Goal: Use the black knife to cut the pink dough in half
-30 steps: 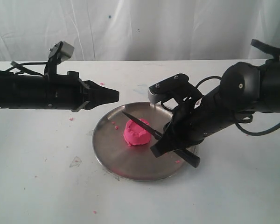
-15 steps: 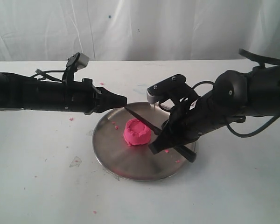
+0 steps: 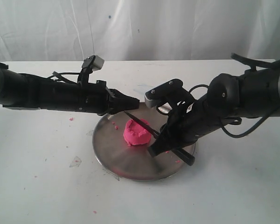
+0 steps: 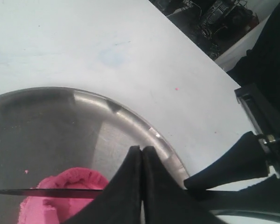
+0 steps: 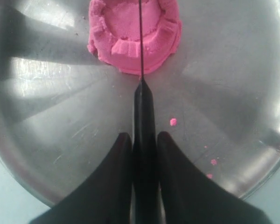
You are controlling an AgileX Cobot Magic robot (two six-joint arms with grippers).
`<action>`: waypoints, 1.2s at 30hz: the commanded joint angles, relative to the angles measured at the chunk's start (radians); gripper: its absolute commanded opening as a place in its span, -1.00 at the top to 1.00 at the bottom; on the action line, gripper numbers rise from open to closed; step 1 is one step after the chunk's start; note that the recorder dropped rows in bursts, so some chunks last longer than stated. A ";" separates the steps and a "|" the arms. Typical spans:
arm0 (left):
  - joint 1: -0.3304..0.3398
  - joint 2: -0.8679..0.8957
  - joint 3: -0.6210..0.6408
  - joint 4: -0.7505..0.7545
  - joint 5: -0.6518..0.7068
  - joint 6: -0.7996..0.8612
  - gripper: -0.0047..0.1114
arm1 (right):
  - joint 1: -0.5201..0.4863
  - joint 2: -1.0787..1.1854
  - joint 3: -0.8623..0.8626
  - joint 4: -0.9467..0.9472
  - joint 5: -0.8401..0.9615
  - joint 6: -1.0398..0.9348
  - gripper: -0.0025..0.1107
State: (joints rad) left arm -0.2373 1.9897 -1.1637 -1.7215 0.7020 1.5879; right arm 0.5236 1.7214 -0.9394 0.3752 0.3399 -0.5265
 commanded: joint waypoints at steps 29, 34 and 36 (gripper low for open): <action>-0.008 0.082 -0.095 -0.023 -0.210 0.069 0.92 | 0.004 0.001 -0.007 -0.009 -0.005 -0.011 0.96; -0.008 0.082 -0.095 -0.020 -0.222 0.069 0.92 | 0.004 0.001 -0.007 -0.009 -0.005 -0.011 0.96; -0.008 0.084 -0.095 -0.020 -0.222 0.069 0.92 | 0.004 0.001 -0.007 -0.009 -0.005 -0.011 0.96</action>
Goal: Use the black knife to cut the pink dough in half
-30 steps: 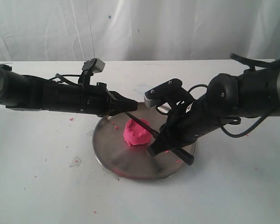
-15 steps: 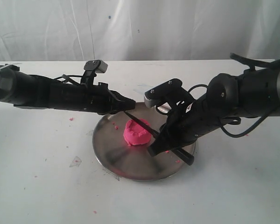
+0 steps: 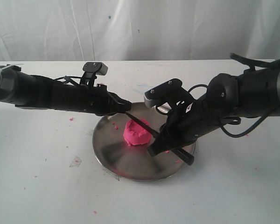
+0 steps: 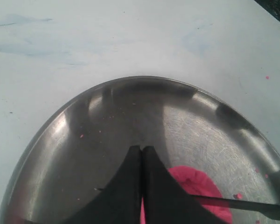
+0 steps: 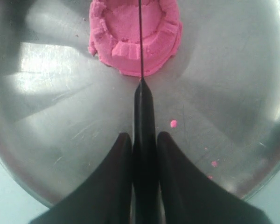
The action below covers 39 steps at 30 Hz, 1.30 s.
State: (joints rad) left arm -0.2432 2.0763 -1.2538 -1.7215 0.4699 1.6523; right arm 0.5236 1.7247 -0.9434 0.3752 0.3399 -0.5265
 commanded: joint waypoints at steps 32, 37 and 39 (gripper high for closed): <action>-0.002 0.064 -0.015 -0.005 0.036 0.027 0.92 | 0.004 0.030 -0.003 -0.007 -0.007 -0.011 0.96; -0.002 0.064 -0.015 0.005 0.026 0.028 0.92 | 0.004 0.030 -0.003 -0.005 -0.007 -0.011 0.96; -0.002 0.067 -0.015 0.005 0.026 0.028 0.92 | 0.004 0.030 -0.003 -0.005 -0.007 -0.011 0.96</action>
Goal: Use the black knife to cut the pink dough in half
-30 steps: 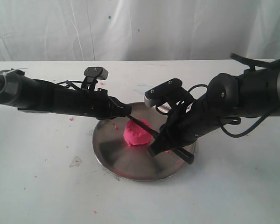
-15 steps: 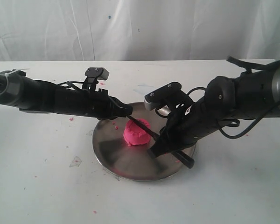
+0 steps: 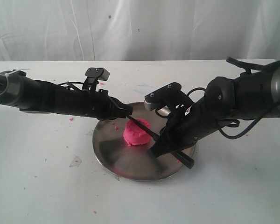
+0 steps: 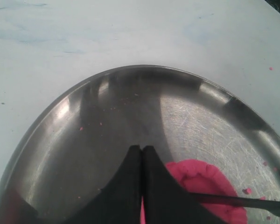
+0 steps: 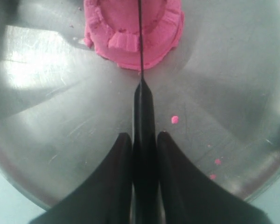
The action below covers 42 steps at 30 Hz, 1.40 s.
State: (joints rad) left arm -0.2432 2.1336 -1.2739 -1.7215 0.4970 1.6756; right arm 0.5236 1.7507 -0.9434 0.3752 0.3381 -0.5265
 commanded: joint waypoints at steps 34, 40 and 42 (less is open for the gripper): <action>-0.002 0.056 0.006 0.011 0.002 0.003 0.92 | 0.004 0.050 -0.003 -0.006 -0.014 -0.011 0.96; -0.002 0.056 0.006 0.011 0.002 0.003 0.92 | 0.004 0.057 -0.003 -0.006 -0.015 -0.011 0.96; -0.002 0.056 0.006 0.011 0.002 0.003 0.92 | 0.004 0.057 -0.003 -0.006 -0.015 -0.011 0.96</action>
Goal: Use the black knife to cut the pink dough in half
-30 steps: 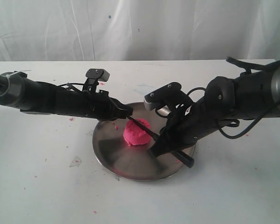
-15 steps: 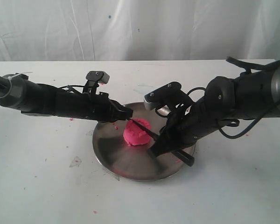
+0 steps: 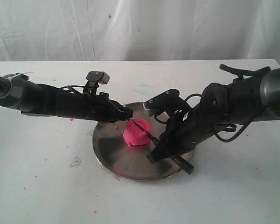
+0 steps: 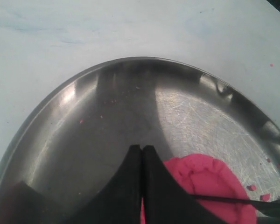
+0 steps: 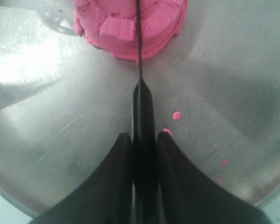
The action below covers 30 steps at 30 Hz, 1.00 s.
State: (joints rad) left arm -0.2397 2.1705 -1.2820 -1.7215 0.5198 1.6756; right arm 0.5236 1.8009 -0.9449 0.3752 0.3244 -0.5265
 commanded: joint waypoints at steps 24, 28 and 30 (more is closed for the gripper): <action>-0.005 0.018 0.015 0.011 -0.023 0.006 0.92 | 0.004 -0.007 -0.001 -0.006 -0.004 -0.011 0.96; -0.005 0.018 0.015 0.011 -0.023 0.006 0.92 | 0.004 -0.007 -0.001 -0.006 -0.010 -0.011 0.96; -0.005 0.018 0.015 0.018 -0.023 0.006 0.92 | 0.004 -0.007 -0.001 0.002 -0.012 -0.011 0.96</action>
State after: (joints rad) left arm -0.2414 2.1753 -1.2820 -1.7215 0.5099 1.6776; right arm 0.5236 1.8026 -0.9449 0.3752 0.3226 -0.5339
